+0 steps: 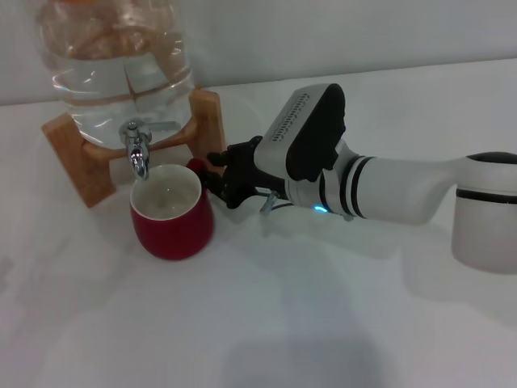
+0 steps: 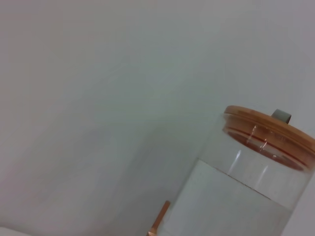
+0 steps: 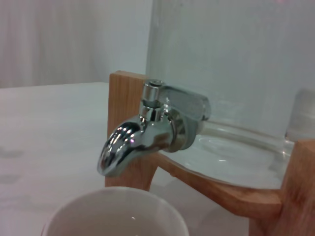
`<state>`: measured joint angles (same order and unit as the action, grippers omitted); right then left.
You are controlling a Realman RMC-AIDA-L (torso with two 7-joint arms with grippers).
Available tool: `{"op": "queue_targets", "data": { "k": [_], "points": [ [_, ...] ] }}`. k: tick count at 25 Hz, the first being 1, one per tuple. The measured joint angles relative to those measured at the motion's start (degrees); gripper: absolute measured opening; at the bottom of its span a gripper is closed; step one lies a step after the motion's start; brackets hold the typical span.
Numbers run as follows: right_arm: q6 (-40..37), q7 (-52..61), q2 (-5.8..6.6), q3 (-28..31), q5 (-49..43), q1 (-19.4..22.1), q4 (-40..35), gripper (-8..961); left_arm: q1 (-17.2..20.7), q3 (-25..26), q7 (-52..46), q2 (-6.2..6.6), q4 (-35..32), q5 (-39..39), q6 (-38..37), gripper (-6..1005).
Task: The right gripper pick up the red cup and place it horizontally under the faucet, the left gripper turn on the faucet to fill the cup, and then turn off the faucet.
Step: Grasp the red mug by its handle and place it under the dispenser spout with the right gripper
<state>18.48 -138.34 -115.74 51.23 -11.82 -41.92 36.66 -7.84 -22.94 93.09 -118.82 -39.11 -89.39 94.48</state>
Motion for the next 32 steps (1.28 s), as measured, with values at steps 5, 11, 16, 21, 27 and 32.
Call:
{"op": "queue_targets", "data": {
  "k": [5, 11, 16, 21, 27, 32],
  "points": [
    [-0.2, 0.0, 0.02, 0.1, 0.3, 0.0, -0.1, 246, -0.1, 0.0, 0.0, -0.01, 0.0, 0.1, 0.0, 876],
    [-0.2, 0.0, 0.16, 0.1, 0.1, 0.2, 0.2, 358, -0.1, 0.0, 0.0, 0.04, 0.0, 0.1, 0.0, 876],
    [-0.3, 0.0, 0.17, 0.1, 0.0, 0.4, 0.3, 395, -0.1, 0.0, 0.0, 0.13, 0.0, 0.0, 0.0, 876],
    [-0.3, 0.0, 0.4, 0.2, 0.1, 0.8, 0.4, 402, -0.2, 0.0, 0.0, 0.25, 0.0, 0.0, 0.0, 876],
    [-0.2, 0.1, 0.6, 0.3, 0.0, 1.4, 0.4, 402, -0.3, 0.0, 0.0, 0.26, 0.0, 0.0, 0.0, 876],
    [0.1, 0.1, 0.76, 0.7, -0.1, 2.0, 0.5, 402, -0.3, 0.0, 0.1, 0.26, 0.0, 0.0, 0.0, 876]
  ]
}}
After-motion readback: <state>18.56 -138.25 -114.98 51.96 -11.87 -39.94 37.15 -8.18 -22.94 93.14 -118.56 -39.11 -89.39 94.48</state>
